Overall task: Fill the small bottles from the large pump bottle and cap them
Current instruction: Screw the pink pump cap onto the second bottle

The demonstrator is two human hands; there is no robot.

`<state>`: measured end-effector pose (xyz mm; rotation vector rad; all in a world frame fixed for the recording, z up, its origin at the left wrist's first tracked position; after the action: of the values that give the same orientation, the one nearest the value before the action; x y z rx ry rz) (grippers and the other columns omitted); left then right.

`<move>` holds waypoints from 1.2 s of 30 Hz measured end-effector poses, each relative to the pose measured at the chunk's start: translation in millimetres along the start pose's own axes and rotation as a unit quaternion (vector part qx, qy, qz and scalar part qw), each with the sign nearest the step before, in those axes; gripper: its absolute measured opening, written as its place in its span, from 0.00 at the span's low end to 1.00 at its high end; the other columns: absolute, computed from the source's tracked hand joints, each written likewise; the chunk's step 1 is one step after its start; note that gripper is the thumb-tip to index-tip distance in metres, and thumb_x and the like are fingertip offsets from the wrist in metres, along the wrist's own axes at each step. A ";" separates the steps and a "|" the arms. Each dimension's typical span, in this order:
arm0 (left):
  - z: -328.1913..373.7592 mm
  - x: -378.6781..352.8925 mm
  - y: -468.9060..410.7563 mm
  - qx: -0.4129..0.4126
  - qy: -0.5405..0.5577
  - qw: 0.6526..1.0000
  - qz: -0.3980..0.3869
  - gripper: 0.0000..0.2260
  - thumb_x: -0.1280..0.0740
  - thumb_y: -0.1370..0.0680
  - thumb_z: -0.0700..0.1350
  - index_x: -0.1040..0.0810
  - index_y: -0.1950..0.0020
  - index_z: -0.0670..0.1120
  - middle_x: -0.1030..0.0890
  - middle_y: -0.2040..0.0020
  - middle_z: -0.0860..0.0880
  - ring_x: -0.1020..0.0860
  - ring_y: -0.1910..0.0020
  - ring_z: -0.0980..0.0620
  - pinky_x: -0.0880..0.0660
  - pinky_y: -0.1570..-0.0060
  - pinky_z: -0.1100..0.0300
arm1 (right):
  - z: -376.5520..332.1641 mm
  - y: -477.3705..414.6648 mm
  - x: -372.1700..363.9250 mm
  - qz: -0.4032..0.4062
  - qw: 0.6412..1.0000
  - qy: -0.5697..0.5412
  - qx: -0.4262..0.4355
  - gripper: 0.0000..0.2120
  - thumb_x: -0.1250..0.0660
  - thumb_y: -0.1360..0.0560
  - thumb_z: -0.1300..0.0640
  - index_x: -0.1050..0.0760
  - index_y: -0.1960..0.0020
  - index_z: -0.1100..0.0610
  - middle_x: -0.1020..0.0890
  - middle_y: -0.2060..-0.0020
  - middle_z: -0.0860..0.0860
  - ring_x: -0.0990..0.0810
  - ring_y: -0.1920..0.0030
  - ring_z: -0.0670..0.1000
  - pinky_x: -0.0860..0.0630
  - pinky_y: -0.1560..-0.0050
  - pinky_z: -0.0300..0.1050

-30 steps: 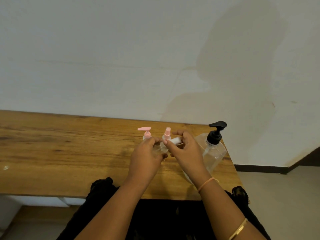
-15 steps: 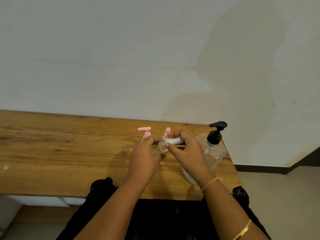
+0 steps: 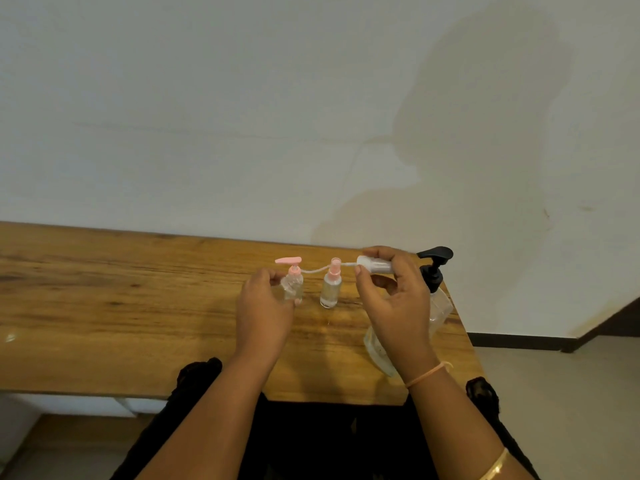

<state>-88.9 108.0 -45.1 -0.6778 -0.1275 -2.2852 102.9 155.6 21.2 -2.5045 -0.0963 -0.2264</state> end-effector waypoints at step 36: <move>-12.2 9.0 -2.8 0.052 0.100 0.994 -0.007 0.18 0.26 0.30 0.38 0.27 0.43 0.46 0.23 0.42 0.49 0.29 0.47 0.58 0.34 0.54 0.66 | 127.6 73.1 -68.6 -0.373 0.791 0.422 -0.239 0.10 0.43 0.20 0.60 0.26 0.43 0.58 0.21 0.45 0.55 0.23 0.44 0.54 0.27 0.49 0.45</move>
<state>-101.4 100.9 -50.6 -0.3929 -0.1543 -2.3283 62.2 170.5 -135.2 -2.4276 -0.7274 -1.8564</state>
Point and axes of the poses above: each hand's wrist, its own y-axis away from the middle knuckle, its own x-axis out of the back of the hand, z = x × y, the point moved 8 cm from there along -y, towards the middle knuckle
